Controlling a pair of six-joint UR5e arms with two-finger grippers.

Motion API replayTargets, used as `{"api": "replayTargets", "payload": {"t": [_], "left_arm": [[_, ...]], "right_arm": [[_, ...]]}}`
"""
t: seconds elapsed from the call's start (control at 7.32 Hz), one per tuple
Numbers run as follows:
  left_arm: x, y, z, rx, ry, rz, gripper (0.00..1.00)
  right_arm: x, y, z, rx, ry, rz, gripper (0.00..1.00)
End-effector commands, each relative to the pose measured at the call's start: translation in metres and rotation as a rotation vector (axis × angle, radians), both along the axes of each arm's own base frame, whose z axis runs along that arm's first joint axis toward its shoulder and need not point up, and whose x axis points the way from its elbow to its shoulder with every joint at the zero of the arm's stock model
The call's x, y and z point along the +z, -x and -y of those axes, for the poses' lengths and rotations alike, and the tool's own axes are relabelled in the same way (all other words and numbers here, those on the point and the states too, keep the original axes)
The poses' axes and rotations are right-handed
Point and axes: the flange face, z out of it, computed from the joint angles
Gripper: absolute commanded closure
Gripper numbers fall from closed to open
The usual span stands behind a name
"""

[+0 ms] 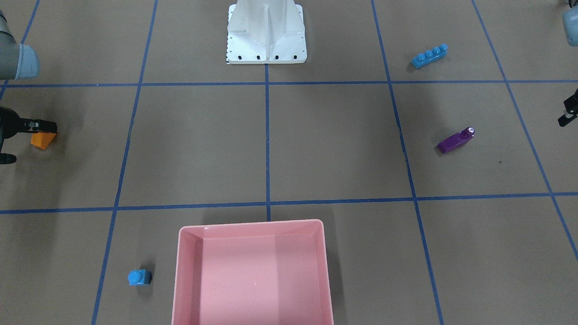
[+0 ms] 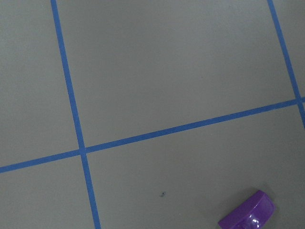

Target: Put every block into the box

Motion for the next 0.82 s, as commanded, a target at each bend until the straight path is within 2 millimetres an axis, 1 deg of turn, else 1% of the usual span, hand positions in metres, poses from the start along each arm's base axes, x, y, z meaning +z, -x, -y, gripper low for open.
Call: {"api": "replayTargets", "payload": {"t": [0.0,0.14,0.27,0.41,0.55,0.68], "left_arm": [[-0.0047,-0.0013,0.0031,0.001,-0.006,-0.003,0.0],[-0.0076,-0.0008,0.0045,0.0,-0.011,-0.003,0.0],[-0.0099,-0.0009,0.0061,-0.001,-0.016,-0.003,0.0],[-0.0108,-0.001,0.0066,-0.002,-0.016,-0.003,0.0],[-0.0117,-0.0019,0.0071,0.0,-0.017,-0.005,0.0],[-0.0124,-0.0011,0.007,-0.001,-0.019,-0.005,0.0]], "right_arm": [[0.0067,0.0026,0.0053,0.002,0.013,-0.009,0.02],[0.0083,0.0024,0.0053,0.01,0.023,-0.017,0.35],[0.0113,0.0019,0.0044,0.012,0.03,-0.022,0.55],[0.0121,0.0023,0.0035,0.011,0.031,-0.023,0.6],[0.0105,0.0019,0.0024,0.011,0.03,-0.019,0.79],[0.0022,0.0001,0.0018,0.014,0.019,-0.007,1.0]]}}
